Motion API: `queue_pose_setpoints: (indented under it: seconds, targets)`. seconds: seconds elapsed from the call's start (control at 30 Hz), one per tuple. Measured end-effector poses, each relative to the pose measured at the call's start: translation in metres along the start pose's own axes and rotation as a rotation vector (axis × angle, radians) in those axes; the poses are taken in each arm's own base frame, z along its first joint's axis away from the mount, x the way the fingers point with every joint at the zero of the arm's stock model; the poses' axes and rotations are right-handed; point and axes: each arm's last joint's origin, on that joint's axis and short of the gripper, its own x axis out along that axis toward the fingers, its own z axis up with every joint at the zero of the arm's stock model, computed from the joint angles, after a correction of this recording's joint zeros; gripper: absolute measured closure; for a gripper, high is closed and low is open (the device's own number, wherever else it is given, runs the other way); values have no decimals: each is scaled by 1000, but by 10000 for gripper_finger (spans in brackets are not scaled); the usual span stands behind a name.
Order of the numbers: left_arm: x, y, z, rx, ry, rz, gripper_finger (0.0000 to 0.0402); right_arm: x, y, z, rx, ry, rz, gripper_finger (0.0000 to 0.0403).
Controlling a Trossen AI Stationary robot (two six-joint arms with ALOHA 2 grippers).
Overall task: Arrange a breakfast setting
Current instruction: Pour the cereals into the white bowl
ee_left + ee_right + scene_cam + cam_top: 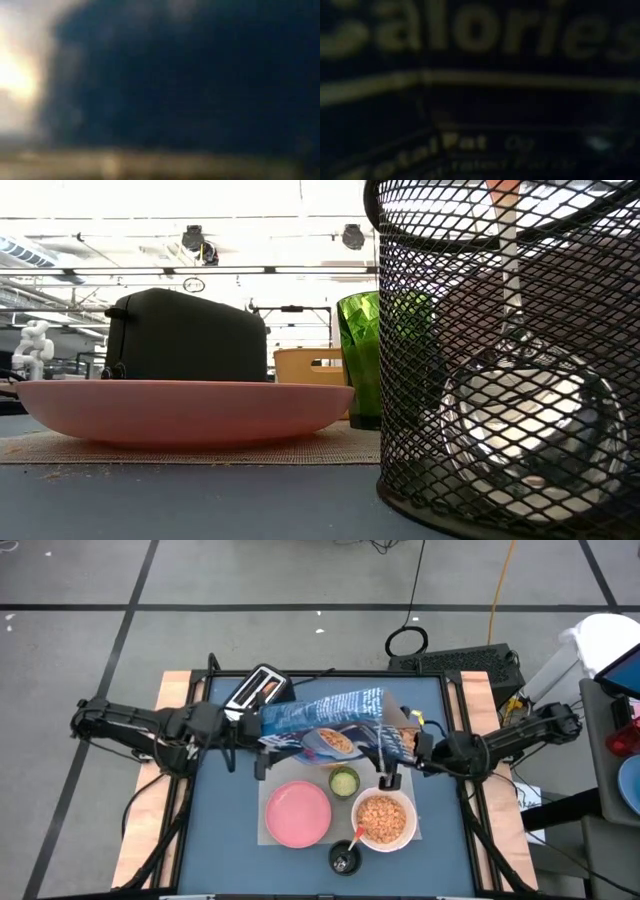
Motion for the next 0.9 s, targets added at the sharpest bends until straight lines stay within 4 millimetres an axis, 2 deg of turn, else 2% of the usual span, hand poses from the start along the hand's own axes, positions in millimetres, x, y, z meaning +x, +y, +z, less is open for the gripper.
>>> queue_pose_setpoints:
  seconds: [0.23, 0.53, 0.7, 0.9]
  targets:
    - [-16, 10, -11, -15, 152, 32, 73, -9, -8, 11, -8, 92, -16, 205]
    - [-19, 15, -31, -25, 355, 47, 73, -29, -23, 17, -68, 306, -145, 205]
    - [-19, 17, -32, -44, 369, 58, 73, -45, -35, 23, -79, 398, -261, 205]
    - [-20, 17, -33, -42, 374, 56, 73, -62, -50, 37, -125, 428, -419, 205]
